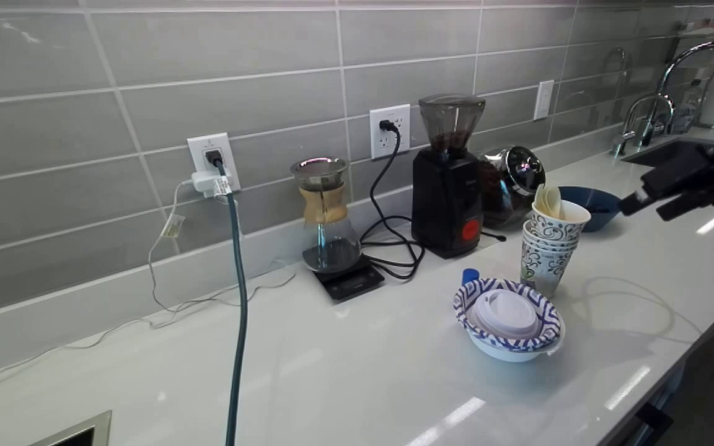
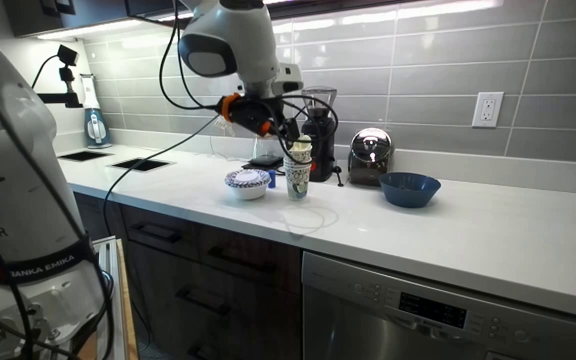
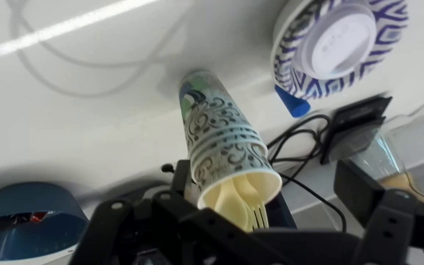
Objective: Put the fork and spoon in the cup
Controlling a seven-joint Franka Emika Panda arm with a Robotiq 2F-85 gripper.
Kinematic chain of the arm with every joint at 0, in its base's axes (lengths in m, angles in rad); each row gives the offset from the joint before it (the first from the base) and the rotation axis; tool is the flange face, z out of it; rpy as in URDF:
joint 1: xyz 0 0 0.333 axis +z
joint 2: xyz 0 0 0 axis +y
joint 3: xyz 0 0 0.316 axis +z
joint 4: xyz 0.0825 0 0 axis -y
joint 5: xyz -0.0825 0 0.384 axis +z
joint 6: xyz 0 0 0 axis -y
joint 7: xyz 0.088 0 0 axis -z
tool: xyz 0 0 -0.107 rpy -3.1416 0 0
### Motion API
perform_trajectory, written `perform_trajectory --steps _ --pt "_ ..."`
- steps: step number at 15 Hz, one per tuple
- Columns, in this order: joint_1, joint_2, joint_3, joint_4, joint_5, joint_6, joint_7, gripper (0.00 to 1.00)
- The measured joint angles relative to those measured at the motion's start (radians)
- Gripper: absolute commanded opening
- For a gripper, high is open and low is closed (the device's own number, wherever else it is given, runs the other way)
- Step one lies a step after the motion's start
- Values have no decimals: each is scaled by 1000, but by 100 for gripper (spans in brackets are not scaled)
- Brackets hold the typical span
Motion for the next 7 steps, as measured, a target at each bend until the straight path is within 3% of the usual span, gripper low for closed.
perform_trajectory --steps 4,7 --pt "-24 -153 -43 97 -136 -211 213 100" --pt "-15 -183 -59 100 -143 -226 228 100"
